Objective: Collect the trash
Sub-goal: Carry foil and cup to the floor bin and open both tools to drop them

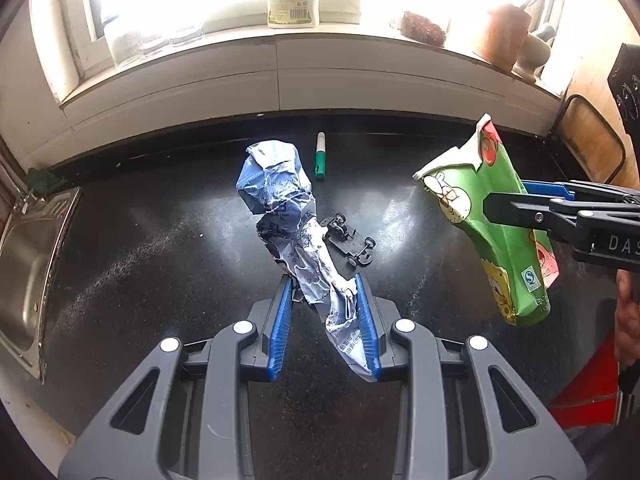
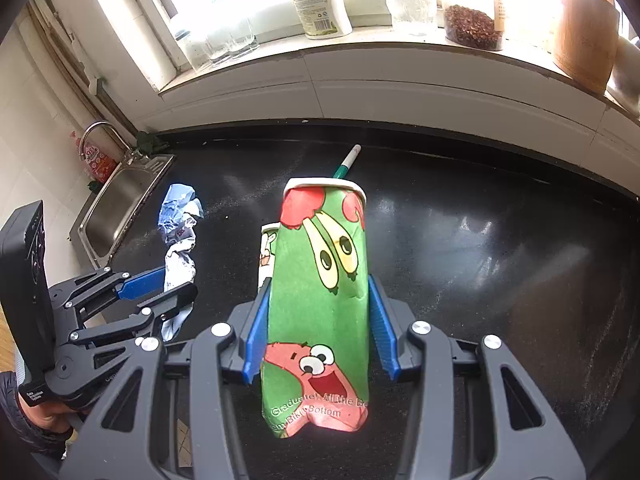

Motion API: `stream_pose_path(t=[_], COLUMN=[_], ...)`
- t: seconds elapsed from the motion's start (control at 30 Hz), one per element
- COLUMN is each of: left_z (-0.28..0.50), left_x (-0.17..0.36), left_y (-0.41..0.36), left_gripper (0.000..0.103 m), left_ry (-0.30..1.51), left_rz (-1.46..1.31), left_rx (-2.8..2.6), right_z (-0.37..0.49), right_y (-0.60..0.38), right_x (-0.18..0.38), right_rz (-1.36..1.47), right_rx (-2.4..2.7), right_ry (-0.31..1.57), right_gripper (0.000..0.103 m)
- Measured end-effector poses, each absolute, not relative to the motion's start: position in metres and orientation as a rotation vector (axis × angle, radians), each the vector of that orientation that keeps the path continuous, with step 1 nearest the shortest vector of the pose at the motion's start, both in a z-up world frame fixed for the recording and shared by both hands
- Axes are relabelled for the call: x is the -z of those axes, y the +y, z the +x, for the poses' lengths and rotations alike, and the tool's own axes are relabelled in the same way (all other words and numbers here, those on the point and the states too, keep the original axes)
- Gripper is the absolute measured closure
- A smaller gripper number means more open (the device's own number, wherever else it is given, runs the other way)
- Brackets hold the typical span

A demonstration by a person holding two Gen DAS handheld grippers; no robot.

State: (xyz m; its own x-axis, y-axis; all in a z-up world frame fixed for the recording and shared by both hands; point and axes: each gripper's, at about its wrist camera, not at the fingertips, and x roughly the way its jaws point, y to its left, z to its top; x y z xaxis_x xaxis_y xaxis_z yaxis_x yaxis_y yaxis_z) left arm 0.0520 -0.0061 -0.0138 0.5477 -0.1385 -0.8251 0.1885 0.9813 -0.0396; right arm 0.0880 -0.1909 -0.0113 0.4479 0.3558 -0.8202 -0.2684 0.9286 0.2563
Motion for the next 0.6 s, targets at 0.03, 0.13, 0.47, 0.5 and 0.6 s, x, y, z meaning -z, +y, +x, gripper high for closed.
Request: stream_pose_path(t=[0.03, 0.13, 0.47, 0.5, 0.6], left_z=[0.05, 0.041, -0.043, -0.058, -0.108], left_x=[0.013, 0.007, -0.006, -0.005, 0.004], left_y=[-0.003, 0.007, 0.116, 0.131, 0.175], left_gripper=[0.072, 0.072, 0.072, 0.072, 0.072], left_ry=[0.968, 0.954, 0.914, 0.917, 0.937], left_rz=[0.053, 0.038, -0.091, -0.106, -0.165], left_rx=[0.186, 0.154, -0.145, -0.191, -0.327], right_z=[0.088, 0.086, 0.07, 0.065, 0.041], right_y=[-0.188, -0.172, -0.032, -0.015, 0.053], right_x=[0.01, 0.004, 0.001, 0.002, 0.011], right_rz=[0.091, 0.07, -0.089, -0.107, -0.178], right_rx=[-0.393, -0.424, -0.713, -0.749, -0.888], right_ry=[1.034, 1.022, 1.015, 1.019, 1.04], right_gripper=[0.058, 0.057, 0.057, 0.057, 0.057])
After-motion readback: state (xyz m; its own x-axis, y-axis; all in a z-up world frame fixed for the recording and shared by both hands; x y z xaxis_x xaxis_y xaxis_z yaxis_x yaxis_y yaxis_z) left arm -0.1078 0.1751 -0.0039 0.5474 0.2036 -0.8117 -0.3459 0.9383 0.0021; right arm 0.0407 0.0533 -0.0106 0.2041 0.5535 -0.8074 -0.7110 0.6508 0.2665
